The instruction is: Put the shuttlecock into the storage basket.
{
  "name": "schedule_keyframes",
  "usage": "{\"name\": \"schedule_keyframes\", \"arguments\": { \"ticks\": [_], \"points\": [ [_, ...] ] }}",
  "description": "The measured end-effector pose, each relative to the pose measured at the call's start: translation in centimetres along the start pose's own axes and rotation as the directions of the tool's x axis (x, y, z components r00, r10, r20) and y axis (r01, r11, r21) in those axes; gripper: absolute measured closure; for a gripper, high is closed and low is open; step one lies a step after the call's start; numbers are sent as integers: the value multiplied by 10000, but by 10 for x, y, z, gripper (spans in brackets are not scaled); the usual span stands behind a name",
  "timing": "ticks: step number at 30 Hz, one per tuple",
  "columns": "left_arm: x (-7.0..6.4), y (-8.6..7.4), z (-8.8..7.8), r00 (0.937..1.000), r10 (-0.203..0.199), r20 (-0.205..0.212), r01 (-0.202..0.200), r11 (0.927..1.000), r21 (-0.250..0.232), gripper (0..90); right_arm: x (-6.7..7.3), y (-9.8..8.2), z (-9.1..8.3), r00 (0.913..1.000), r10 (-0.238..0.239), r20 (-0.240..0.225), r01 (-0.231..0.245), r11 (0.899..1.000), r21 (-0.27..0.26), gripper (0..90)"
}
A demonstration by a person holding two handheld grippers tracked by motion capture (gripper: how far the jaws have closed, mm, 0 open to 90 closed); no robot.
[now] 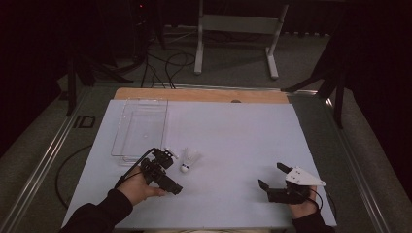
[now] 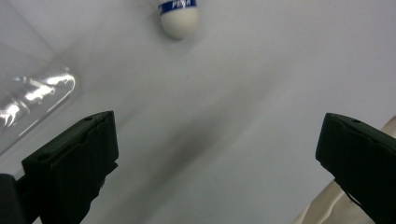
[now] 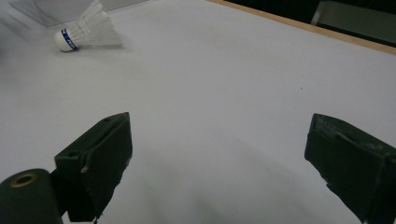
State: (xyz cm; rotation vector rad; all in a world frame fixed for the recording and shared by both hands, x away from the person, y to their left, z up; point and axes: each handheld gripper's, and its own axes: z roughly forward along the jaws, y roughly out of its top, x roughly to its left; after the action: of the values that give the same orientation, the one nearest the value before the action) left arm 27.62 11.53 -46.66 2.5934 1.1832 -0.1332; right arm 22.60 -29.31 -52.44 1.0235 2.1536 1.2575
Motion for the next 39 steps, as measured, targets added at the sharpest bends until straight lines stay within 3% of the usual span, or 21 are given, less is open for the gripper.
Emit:
{"name": "schedule_keyframes", "arguments": {
  "ticks": [7, 11, 18, 23, 29, 31, 39],
  "points": [
    [-7, 11, 3, 9998, -70, 187, 77, 9993, -378, 0, 0, 0, 0, 10000, 18, -25, -18, 10000, -8, 78],
    [-9, 18, 5, 9995, -308, 5, 308, 9973, -666, 0, 0, 0, 0, 10000, 6, -41, -7, 10000, -8, 78],
    [-14, 26, 10, 9993, -385, 24, 386, 9950, -923, 0, 0, 0, 0, 10000, 27, -59, -27, 10000, 10, 78],
    [-17, 32, 18, 9978, -407, -522, 343, 9926, -1168, 0, -1, 0, 0, 9999, 45, -106, -45, 10000, 2, 78],
    [-18, 37, 24, 9949, -738, -688, 618, 9848, -1622, 8, 0, 0, 0, 9999, 64, -121, -64, 10000, -1, 78],
    [-19, 38, 26, 9929, -748, -927, 576, 9828, -1752, 9, -1, 0, 0, 9999, 57, -122, -57, 10000, -4, 78],
    [-10, 39, 33, 9890, -1262, -774, 1074, 9715, -2111, 69, -1, -1, 1, 9999, 54, -142, -54, 10000, 17, 78]
  ]
}}
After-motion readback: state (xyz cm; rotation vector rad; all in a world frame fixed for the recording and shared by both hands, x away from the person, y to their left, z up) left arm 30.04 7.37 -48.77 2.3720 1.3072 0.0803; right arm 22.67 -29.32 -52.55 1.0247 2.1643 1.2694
